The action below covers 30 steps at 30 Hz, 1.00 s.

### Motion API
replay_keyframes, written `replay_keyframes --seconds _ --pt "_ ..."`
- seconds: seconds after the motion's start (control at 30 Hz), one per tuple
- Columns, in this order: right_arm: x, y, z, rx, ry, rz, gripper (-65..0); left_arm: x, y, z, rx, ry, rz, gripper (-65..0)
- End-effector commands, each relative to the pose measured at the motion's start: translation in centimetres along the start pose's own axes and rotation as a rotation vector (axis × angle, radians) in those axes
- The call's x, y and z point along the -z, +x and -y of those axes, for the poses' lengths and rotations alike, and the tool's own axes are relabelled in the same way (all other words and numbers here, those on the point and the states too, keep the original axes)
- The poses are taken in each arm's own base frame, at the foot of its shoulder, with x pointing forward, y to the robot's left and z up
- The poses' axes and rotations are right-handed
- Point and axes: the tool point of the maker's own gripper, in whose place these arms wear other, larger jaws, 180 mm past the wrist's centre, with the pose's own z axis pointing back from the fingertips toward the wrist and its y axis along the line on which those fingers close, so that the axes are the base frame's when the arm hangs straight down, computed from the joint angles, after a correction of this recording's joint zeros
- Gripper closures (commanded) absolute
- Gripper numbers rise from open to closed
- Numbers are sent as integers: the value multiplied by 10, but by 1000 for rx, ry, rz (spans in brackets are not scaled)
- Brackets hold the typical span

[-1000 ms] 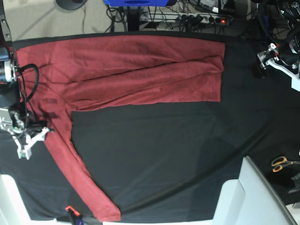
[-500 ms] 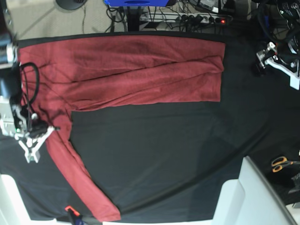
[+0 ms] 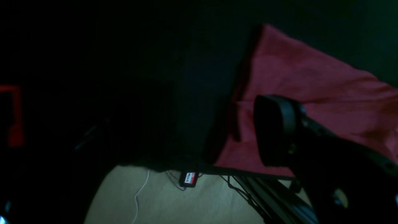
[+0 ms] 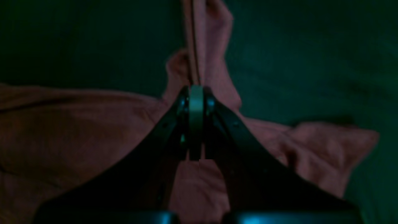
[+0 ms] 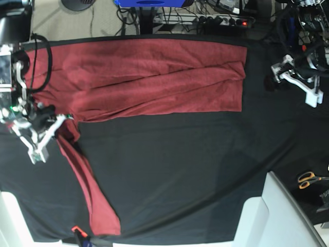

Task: Fold the T-shirt properly
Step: 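Move the right gripper over the trailing red sleeve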

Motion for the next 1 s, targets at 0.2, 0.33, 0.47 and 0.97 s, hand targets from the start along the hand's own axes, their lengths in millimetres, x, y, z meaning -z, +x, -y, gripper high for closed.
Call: replay_keyframes --seconds 0.2,0.33,0.47,0.97 --pt "-22 -9 -5 17 -3 20 0 -2 19 7 26 -17 46 -523" --pt "-32 -28 -14 4 7 0 0 -3 21 6 28 -14 49 -523" --pt "-44 -42 -28 5 26 -7 0 1 15 1 6 -10 29 -523" --pt "-61 -96 -63 36 85 -94 0 4 10 -4 -11 -6 13 -523"
